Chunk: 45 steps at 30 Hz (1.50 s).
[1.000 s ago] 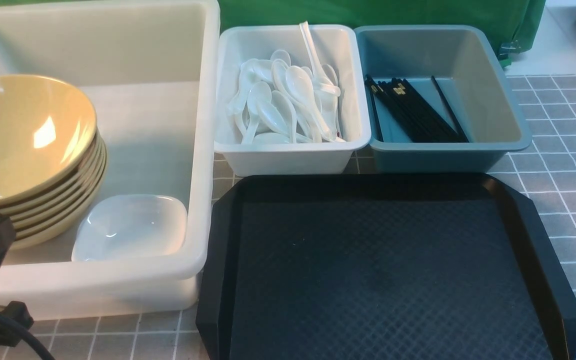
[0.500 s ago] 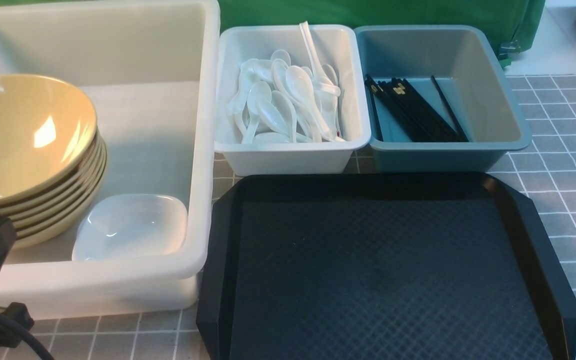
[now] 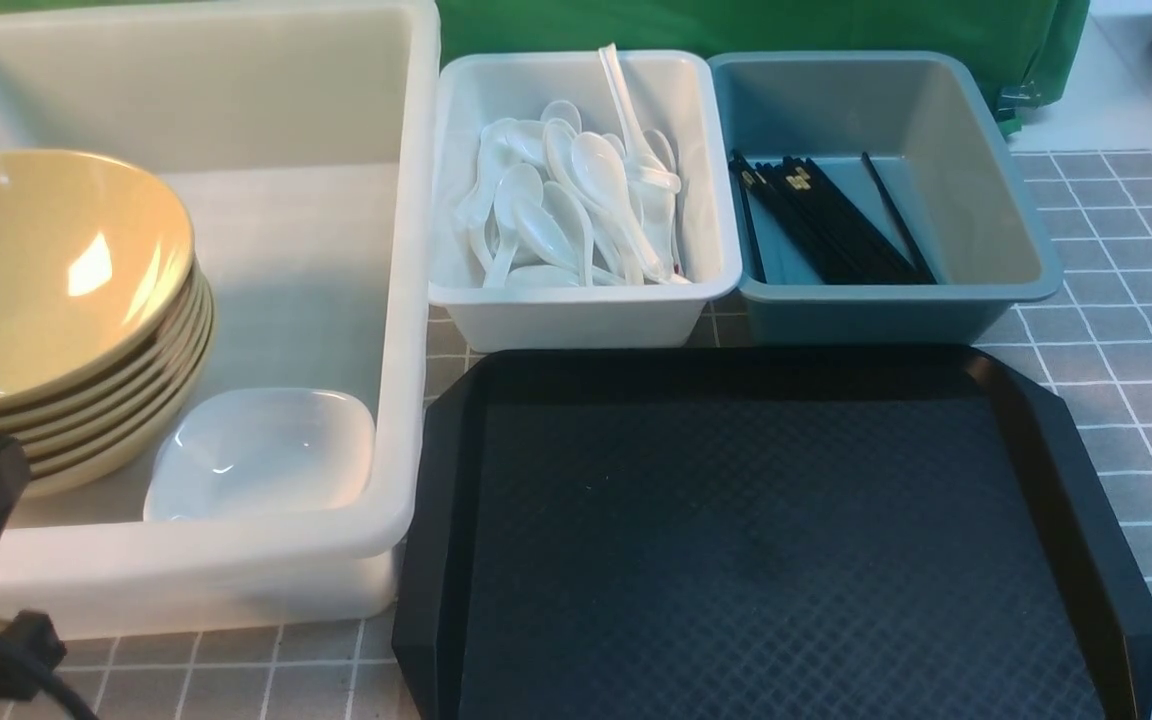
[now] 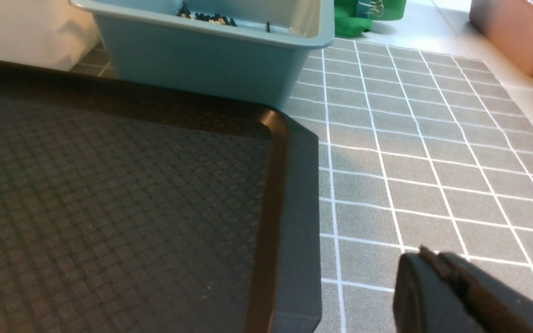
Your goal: On grey table put chopsticks spoon bowls plates into blue grey white boxes.
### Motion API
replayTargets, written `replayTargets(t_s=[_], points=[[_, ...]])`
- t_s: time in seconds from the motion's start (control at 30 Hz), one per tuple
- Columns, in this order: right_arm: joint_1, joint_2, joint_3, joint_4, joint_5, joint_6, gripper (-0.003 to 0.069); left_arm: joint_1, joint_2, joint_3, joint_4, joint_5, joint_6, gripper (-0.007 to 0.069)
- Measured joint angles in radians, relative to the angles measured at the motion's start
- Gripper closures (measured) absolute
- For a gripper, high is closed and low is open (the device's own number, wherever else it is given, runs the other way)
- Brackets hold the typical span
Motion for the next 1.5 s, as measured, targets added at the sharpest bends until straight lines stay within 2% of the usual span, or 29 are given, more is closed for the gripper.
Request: replayTargets(t_s=[0.1,0.23,0.3,0.47,0.57,0.77,1.17,1.5], points=[[0.0,0.0,0.0,0.0,0.0,0.0,0.0614,0.001,-0.051,0.056,0.014,-0.036,0.0,0.0636],[0.0,0.0,0.0,0.0,0.0,0.0,0.0613,0.009,-0.206,0.259,0.024,-0.222,-0.012,0.0636],[0.0,0.0,0.0,0.0,0.0,0.0,0.0611,0.009,-0.236,0.292,0.025,-0.241,-0.018,0.0636],[-0.001,0.0,0.0,0.001,0.0,0.0,0.0603,0.009,-0.3,0.317,0.189,-0.129,-0.051,0.0636],[-0.001,0.0,0.0,0.001,0.0,-0.001,0.0601,0.009,-0.3,0.317,0.27,-0.009,-0.189,0.0636],[-0.001,0.0,0.0,0.001,0.0,-0.001,0.0597,0.009,-0.3,0.317,0.317,0.021,-0.375,0.0636],[-0.001,0.0,0.0,0.001,0.0,-0.001,0.0582,0.009,-0.303,0.316,0.359,0.021,-0.473,0.0636],[-0.001,0.0,0.0,0.001,0.0,-0.001,0.058,0.009,-0.303,0.316,0.368,0.02,-0.48,0.0636]])
